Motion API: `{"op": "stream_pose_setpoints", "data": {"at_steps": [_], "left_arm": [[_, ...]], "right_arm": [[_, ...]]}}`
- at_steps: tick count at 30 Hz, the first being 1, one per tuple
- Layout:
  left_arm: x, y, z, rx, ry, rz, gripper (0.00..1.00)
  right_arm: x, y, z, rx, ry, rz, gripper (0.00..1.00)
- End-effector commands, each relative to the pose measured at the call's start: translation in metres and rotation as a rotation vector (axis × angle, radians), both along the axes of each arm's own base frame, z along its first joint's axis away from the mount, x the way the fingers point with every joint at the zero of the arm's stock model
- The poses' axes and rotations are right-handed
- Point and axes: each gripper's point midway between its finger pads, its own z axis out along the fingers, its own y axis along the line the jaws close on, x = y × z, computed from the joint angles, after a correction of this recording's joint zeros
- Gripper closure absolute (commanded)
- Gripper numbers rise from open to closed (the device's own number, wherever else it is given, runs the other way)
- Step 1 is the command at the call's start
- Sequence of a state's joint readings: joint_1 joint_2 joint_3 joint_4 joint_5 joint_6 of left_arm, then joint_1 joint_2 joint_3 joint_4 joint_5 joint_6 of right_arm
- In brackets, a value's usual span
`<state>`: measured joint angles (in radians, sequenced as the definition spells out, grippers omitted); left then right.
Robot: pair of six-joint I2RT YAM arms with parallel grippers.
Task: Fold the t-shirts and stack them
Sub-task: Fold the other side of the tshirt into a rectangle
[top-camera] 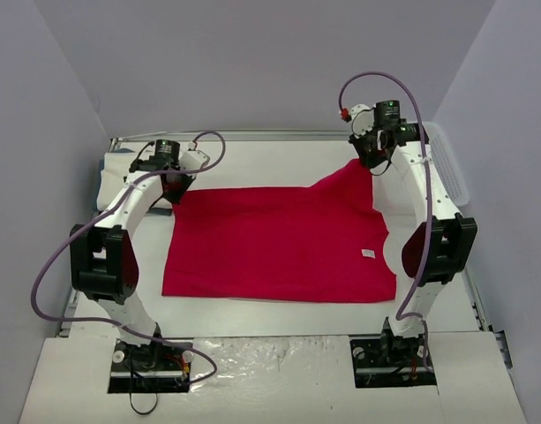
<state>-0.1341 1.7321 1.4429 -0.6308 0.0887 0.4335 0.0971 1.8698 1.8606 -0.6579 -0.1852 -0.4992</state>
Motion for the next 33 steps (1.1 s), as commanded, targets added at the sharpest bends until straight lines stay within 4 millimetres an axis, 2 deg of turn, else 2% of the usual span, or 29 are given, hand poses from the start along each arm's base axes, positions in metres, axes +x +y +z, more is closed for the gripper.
{"op": "stream_pose_setpoints", "data": {"at_steps": [1, 4, 5, 7, 8, 10, 12, 16, 21, 33], "left_arm": [[-0.002, 0.011, 0.025, 0.003, -0.074, 0.019, 0.98], [-0.007, 0.015, 0.023, 0.009, -0.076, 0.016, 0.98], [-0.008, 0.015, 0.023, 0.012, -0.078, 0.01, 0.98], [-0.011, 0.017, 0.02, 0.012, -0.08, 0.011, 0.98], [-0.013, 0.017, 0.019, 0.013, -0.078, 0.003, 0.98], [-0.016, 0.017, 0.017, 0.012, -0.086, -0.001, 0.98], [-0.016, 0.016, 0.018, 0.009, -0.101, -0.008, 0.98], [-0.022, 0.014, 0.017, -0.007, -0.109, -0.025, 0.98], [-0.028, 0.013, 0.014, -0.008, -0.109, -0.033, 0.98], [-0.044, 0.018, 0.006, 0.017, -0.106, -0.051, 0.98]], "right_arm": [[-0.038, -0.003, 0.01, 0.004, 0.035, 0.025, 1.0], [-0.057, -0.003, 0.006, -0.001, 0.06, 0.049, 1.0], [-0.067, -0.004, -0.005, -0.004, 0.096, 0.056, 1.0], [-0.081, -0.004, -0.005, -0.002, 0.106, 0.077, 1.0], [-0.09, -0.005, -0.016, -0.006, 0.139, 0.081, 1.0], [-0.101, -0.007, -0.014, -0.011, 0.135, 0.083, 1.0], [-0.112, -0.008, -0.023, -0.012, 0.165, 0.086, 1.0], [-0.131, -0.005, -0.026, 0.006, 0.195, 0.114, 1.0], [-0.147, 0.002, -0.031, 0.037, 0.252, 0.155, 1.0], [-0.177, 0.0, -0.042, 0.028, 0.341, 0.192, 1.0]]}}
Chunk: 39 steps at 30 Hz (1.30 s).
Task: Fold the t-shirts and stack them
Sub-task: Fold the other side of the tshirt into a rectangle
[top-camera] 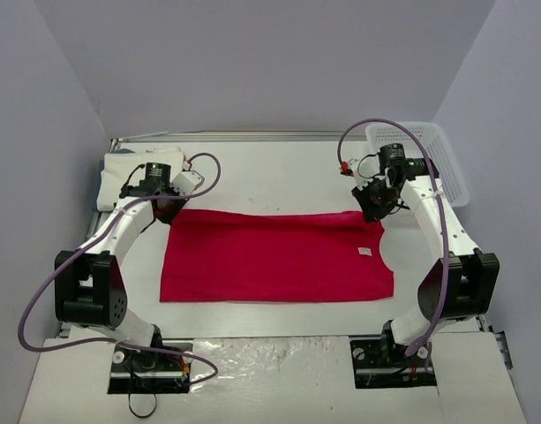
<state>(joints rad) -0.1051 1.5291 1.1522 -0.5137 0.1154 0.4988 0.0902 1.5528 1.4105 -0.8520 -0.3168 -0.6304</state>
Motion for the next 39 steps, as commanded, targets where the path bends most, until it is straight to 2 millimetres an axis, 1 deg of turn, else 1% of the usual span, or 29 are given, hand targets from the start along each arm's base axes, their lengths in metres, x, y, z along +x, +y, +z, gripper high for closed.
{"op": "stream_pose_setpoints", "data": {"at_steps": [1, 7, 13, 16, 21, 30, 31, 38, 39], "left_arm": [[0.0, 0.004, 0.019, 0.011, -0.069, -0.014, 0.98], [-0.008, 0.003, 0.023, 0.002, -0.082, -0.019, 0.98], [-0.019, 0.002, 0.021, -0.002, -0.068, -0.031, 0.98], [-0.028, 0.001, 0.013, -0.003, -0.043, -0.049, 0.98], [-0.036, 0.004, 0.005, 0.01, -0.026, -0.057, 0.98], [-0.046, 0.009, 0.0, 0.042, -0.045, -0.074, 0.98], [-0.049, 0.008, -0.001, 0.044, -0.043, -0.081, 0.97], [-0.057, 0.009, -0.013, 0.054, -0.007, -0.105, 0.98], [-0.058, 0.009, -0.014, 0.054, -0.002, -0.108, 0.98]], "right_arm": [[-0.027, -0.002, 0.007, 0.005, 0.039, 0.021, 1.0], [-0.04, 0.0, 0.01, 0.017, 0.067, 0.042, 1.0], [-0.056, -0.001, 0.002, 0.015, 0.113, 0.06, 1.0], [-0.063, -0.002, -0.004, 0.013, 0.132, 0.069, 1.0], [-0.074, -0.002, -0.012, 0.015, 0.168, 0.08, 1.0], [-0.1, 0.0, -0.017, 0.031, 0.238, 0.13, 1.0], [-0.105, 0.0, -0.019, 0.032, 0.258, 0.136, 1.0], [-0.119, 0.0, -0.033, 0.043, 0.32, 0.164, 1.0], [-0.12, 0.001, -0.035, 0.045, 0.326, 0.167, 0.97]]}}
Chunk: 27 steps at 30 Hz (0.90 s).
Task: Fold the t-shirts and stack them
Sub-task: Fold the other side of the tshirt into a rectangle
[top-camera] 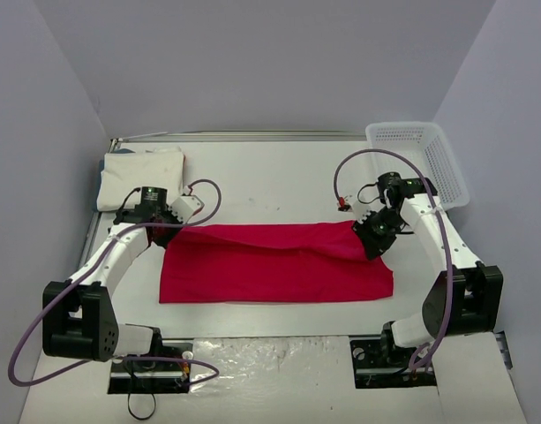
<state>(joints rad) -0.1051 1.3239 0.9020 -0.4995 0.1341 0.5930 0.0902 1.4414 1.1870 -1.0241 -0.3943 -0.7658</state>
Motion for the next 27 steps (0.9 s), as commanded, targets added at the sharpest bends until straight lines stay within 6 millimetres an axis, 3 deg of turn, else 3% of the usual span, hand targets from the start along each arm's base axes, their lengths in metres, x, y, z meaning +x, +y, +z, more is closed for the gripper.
{"op": "stream_pose_setpoints", "data": {"at_steps": [1, 3, 4, 8, 11, 17, 27], "left_arm": [[0.001, 0.003, 0.006, 0.019, -0.023, -0.026, 0.97], [-0.004, 0.004, 0.001, 0.024, -0.009, -0.032, 0.9], [-0.005, 0.003, 0.0, 0.023, -0.006, -0.039, 0.87], [-0.02, -0.006, 0.003, -0.011, 0.005, -0.107, 0.74], [-0.028, -0.012, 0.008, -0.036, 0.013, -0.14, 0.71], [-0.033, -0.014, 0.017, -0.059, -0.023, -0.125, 0.7], [-0.019, -0.018, -0.003, -0.128, 0.078, 0.025, 0.79]], "right_arm": [[-0.025, 0.0, -0.002, 0.017, 0.082, 0.029, 0.81], [-0.031, -0.002, -0.007, 0.011, 0.108, 0.033, 0.64], [-0.033, -0.002, -0.009, 0.008, 0.119, 0.039, 0.61], [-0.033, -0.002, -0.009, 0.01, 0.122, 0.04, 0.58], [-0.029, -0.003, -0.008, 0.006, 0.112, 0.045, 0.57], [-0.007, -0.003, -0.014, -0.004, 0.05, -0.008, 0.58], [0.023, 0.007, -0.033, 0.026, 0.103, -0.007, 0.63]]}}
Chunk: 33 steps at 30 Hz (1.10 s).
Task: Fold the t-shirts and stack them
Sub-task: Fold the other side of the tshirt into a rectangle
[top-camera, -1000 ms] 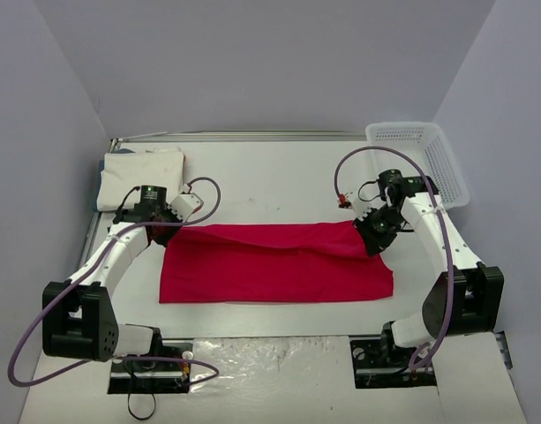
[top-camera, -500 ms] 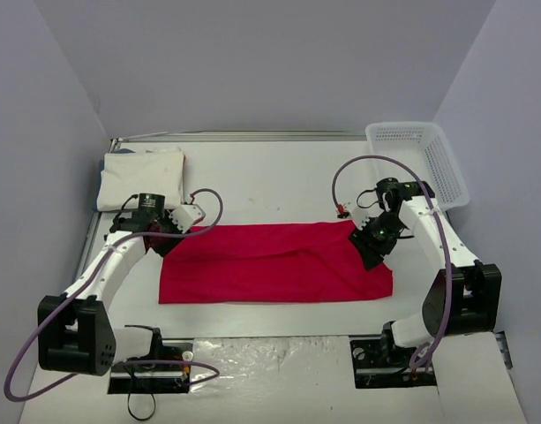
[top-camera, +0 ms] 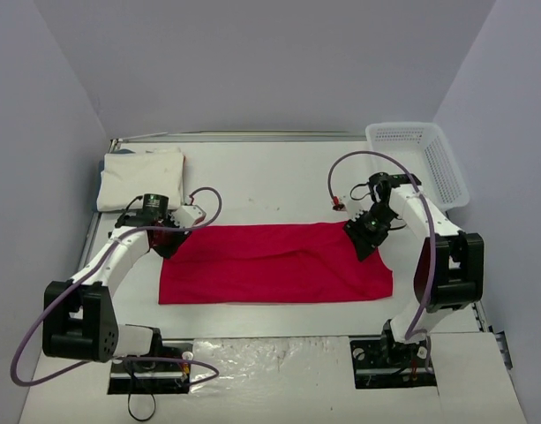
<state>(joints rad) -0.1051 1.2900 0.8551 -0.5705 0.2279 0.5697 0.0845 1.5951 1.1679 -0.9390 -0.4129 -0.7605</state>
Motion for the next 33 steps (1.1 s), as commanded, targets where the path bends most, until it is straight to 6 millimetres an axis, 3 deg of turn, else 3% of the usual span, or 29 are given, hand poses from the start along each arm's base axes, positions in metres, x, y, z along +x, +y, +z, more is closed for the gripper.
{"op": "stream_pose_setpoints", "data": {"at_steps": [1, 15, 29, 32, 33], "left_arm": [[0.012, -0.005, 0.008, -0.047, -0.007, 0.061, 0.8], [0.015, -0.006, -0.008, -0.066, 0.015, 0.122, 0.82], [0.013, -0.001, -0.009, -0.047, 0.009, 0.139, 0.82], [0.013, -0.001, -0.009, -0.048, 0.011, 0.14, 0.82], [0.013, -0.001, -0.009, -0.047, 0.01, 0.136, 0.82]], "right_arm": [[0.011, 0.004, 0.005, 0.017, 0.019, 0.004, 0.62], [0.026, 0.039, -0.034, 0.145, 0.164, 0.087, 0.64], [0.032, 0.042, -0.064, 0.151, 0.216, 0.091, 0.65], [0.032, 0.042, -0.067, 0.152, 0.22, 0.087, 0.68], [0.033, 0.043, -0.068, 0.15, 0.218, 0.085, 0.74]]}}
